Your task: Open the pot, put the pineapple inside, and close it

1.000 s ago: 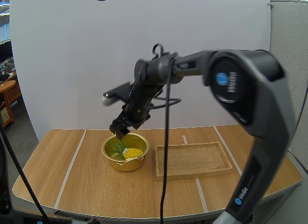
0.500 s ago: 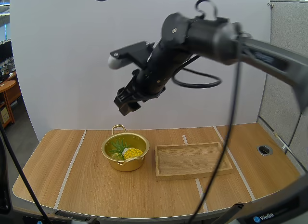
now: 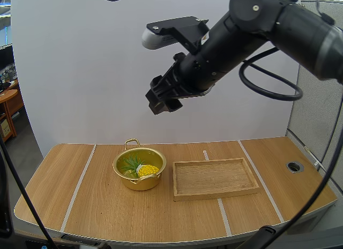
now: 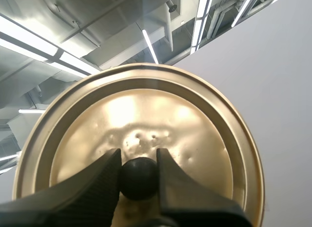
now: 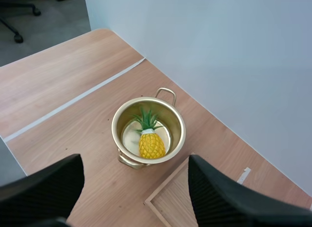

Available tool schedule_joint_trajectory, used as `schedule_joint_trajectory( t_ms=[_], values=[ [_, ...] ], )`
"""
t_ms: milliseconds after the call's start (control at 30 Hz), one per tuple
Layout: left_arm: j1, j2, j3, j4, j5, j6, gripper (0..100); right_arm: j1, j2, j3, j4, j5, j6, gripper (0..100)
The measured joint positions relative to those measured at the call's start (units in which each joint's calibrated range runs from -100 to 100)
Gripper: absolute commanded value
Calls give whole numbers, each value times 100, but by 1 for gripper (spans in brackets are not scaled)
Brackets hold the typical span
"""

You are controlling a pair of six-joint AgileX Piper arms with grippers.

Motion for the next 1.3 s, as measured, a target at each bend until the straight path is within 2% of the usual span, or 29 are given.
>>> schedule_joint_trajectory(
  t_ms=[233,433,567,767,867,900,933,1033,1067,1300],
  values=[
    [0,0,0,0,0,0,0,-449,-637,169,242,15,19,100],
    [0,0,0,0,-17,0,0,-728,-1639,1171,544,64,-64,100],
    [0,0,0,0,-15,0,0,-860,-2344,1870,607,64,-76,100],
    [0,0,0,0,-15,0,0,-898,-2746,2161,630,64,-86,100],
    [0,0,0,0,-15,0,0,-912,-3297,2512,592,64,-86,100],
    [0,0,0,0,-15,0,0,-912,-3364,2572,563,64,-86,94],
    [0,0,0,0,-15,0,0,-912,-3498,2650,511,64,-86,79],
    [0,0,0,0,-15,-8,0,-912,-3736,2835,428,64,-95,11],
    [0,0,0,0,-15,-8,0,-912,-3754,2856,434,64,-95,0],
    [0,0,0,0,-15,-8,0,-912,-3765,2952,437,64,-107,0]
  ],
)
